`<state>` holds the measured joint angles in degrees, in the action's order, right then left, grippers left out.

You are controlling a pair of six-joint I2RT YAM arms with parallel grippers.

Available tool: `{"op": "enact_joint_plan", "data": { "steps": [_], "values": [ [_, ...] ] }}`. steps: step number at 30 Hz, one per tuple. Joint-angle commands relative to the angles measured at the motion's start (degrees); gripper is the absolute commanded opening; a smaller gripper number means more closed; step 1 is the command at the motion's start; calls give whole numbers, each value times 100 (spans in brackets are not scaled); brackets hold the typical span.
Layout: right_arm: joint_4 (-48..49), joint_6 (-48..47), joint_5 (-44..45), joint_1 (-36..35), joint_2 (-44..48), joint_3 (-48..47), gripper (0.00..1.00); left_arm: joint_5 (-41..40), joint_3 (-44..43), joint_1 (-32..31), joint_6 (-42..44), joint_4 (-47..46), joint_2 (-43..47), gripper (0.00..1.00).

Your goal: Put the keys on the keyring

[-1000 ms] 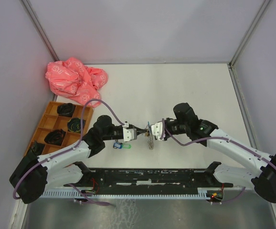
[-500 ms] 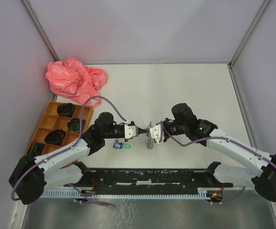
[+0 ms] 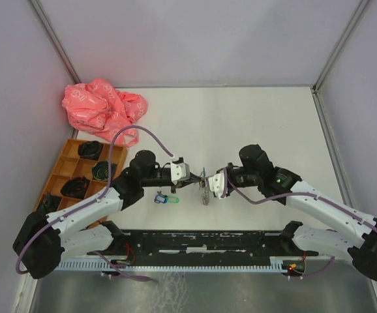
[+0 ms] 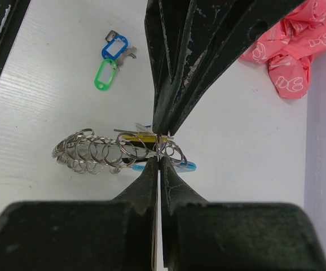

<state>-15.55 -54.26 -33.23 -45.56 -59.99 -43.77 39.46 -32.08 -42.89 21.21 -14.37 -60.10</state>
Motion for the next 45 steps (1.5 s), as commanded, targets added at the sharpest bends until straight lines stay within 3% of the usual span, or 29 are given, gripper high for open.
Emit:
{"op": "enact_joint_plan", "data": {
  "steps": [1,15,24,28,34,38,45],
  "values": [
    [1004,414,-75,-23,271,76,1,91,-32,81,-491,-364,-21,3],
    [2862,1939,-501,324,401,741,1,-191,623,247,-1079,-1173,-294,3],
    [3397,2402,-628,439,276,905,1,-573,1065,255,-1027,-1833,209,46],
    [3298,2365,-580,460,268,939,1,-899,1414,255,-771,-2128,839,54],
    [3212,2228,-540,466,246,951,1,-792,1734,263,-426,-2763,1476,55],
    [3156,2111,-555,468,225,966,1,-530,1514,256,-306,-2807,1266,44],
    [3086,2016,-714,463,210,991,1,-502,1259,256,-69,-2948,790,40]
  ]
}}
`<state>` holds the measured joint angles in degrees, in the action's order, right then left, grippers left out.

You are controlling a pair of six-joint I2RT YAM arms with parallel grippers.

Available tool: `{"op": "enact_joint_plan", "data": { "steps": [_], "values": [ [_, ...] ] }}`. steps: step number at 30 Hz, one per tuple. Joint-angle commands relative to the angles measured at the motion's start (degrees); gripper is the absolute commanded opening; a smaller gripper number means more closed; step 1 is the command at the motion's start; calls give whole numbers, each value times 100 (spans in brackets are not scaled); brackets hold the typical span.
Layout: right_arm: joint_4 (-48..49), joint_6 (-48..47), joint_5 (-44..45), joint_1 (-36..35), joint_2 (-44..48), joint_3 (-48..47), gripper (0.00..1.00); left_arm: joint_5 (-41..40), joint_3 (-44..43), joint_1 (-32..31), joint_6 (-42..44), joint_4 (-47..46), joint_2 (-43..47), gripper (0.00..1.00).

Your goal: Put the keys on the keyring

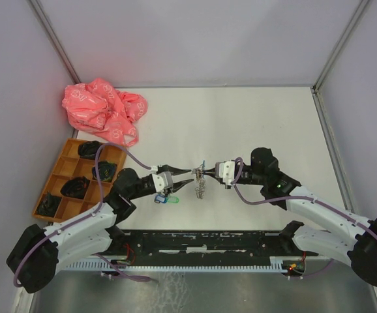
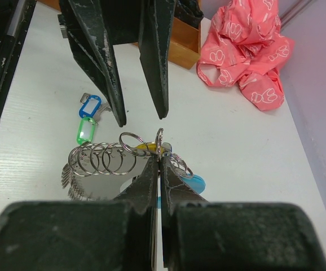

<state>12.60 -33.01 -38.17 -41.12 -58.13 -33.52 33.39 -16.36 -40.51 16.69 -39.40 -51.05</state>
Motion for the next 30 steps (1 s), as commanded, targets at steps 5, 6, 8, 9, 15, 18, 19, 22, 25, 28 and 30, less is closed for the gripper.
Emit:
{"op": "enact_joint_plan", "data": {
  "steps": [5,6,8,9,15,18,19,22,25,28,30],
  "values": [
    [161,-203,-247,24,10,-53,1,253,-459,20,390,-490,-259,37],
    [151,-211,-251,25,9,-57,1,314,-480,17,388,-497,-279,36],
    [146,-229,-256,20,-6,-42,1,427,-530,18,364,-499,-330,36],
    [146,-231,-267,20,-13,-51,1,460,-544,17,368,-501,-358,36],
    [155,-205,-296,24,-3,-62,1,697,-671,17,392,-468,-614,36],
    [157,-181,-311,25,3,-72,1,756,-732,17,447,-406,-768,36],
    [156,-179,-318,18,3,-72,1,749,-751,21,468,-380,-807,36],
    [157,-152,-346,21,3,-76,1,771,-802,17,502,-336,-905,36],
    [159,-137,-365,25,-10,-84,1,842,-847,18,527,-320,-937,32],
    [139,-130,-383,22,-20,-106,1,886,-907,18,588,-214,-970,22],
    [122,-124,-384,20,-32,-117,1,928,-961,23,640,-88,-992,12]
  ]
}}
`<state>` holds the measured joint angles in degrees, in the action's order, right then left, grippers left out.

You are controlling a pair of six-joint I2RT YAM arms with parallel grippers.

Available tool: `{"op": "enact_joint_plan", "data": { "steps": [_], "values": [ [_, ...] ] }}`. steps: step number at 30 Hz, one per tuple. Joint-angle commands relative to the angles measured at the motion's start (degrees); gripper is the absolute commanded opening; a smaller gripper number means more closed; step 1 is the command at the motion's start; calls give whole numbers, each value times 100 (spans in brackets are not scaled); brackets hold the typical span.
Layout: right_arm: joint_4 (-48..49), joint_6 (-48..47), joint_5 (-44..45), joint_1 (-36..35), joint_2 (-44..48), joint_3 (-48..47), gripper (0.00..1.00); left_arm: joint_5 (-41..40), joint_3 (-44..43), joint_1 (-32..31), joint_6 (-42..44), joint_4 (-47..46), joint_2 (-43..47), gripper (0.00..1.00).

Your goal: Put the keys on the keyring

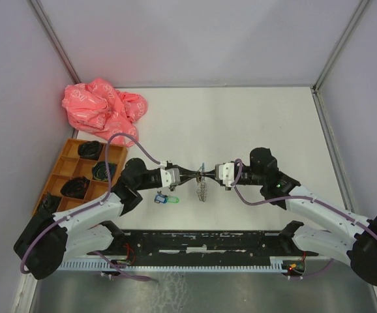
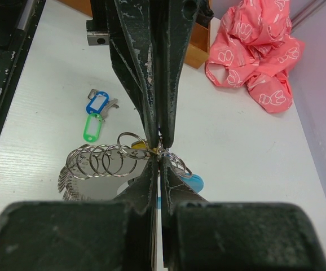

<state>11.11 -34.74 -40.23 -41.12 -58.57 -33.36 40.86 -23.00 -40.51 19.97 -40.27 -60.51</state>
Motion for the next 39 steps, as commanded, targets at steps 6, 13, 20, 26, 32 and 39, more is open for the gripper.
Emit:
{"op": "enact_joint_plan", "data": {
  "steps": [6,13,20,26,32,39],
  "values": [
    [-256,107,-10,19,66,-334,1,90,-560,17,688,994,170,3],
    [-1661,178,495,21,271,-894,23,-326,-1350,-20,1298,3018,369,3],
    [-2561,166,645,25,141,-1492,31,-865,-2111,-211,1738,4410,191,3],
    [-2187,376,542,25,-182,-1546,34,-904,-2415,-336,1848,4762,59,3],
    [-1916,471,246,19,-434,-1576,34,-905,-2584,-418,1871,4895,-82,3],
    [-1654,565,35,17,-649,-1563,32,-829,-2617,-456,1899,4914,-120,3]
  ]
}}
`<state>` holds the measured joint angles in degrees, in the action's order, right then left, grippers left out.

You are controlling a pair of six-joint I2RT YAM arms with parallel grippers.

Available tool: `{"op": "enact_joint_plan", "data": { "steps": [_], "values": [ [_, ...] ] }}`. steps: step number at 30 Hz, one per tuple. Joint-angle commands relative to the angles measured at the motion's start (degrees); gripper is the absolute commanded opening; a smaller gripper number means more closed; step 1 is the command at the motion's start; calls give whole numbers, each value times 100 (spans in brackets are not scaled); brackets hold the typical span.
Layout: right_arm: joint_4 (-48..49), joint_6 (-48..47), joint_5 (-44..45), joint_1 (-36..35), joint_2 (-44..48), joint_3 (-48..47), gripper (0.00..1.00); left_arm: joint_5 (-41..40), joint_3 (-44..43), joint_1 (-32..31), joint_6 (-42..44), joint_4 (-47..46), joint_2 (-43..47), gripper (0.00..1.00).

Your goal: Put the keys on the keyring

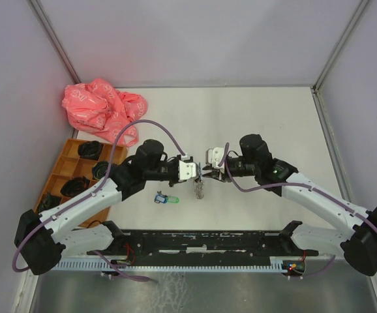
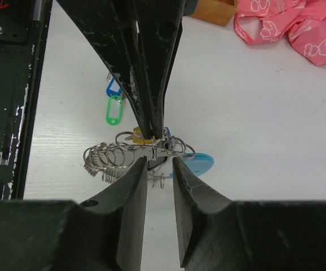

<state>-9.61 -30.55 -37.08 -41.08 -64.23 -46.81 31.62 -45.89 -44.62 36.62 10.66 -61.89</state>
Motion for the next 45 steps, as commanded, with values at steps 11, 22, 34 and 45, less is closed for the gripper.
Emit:
{"op": "enact_joint_plan", "data": {
  "steps": [11,22,34,45],
  "values": [
    [539,207,-431,8,-354,-298,17,223,-367,-75,232,-189,-71,3],
    [645,62,-204,37,-163,-33,1,-94,270,-60,-438,-1095,379,29],
    [1129,20,-478,136,141,357,1,1574,1078,940,-1373,-2617,330,42],
    [1150,-197,-642,139,235,435,1,2330,837,1166,-1254,-2413,-216,44]
  ]
}}
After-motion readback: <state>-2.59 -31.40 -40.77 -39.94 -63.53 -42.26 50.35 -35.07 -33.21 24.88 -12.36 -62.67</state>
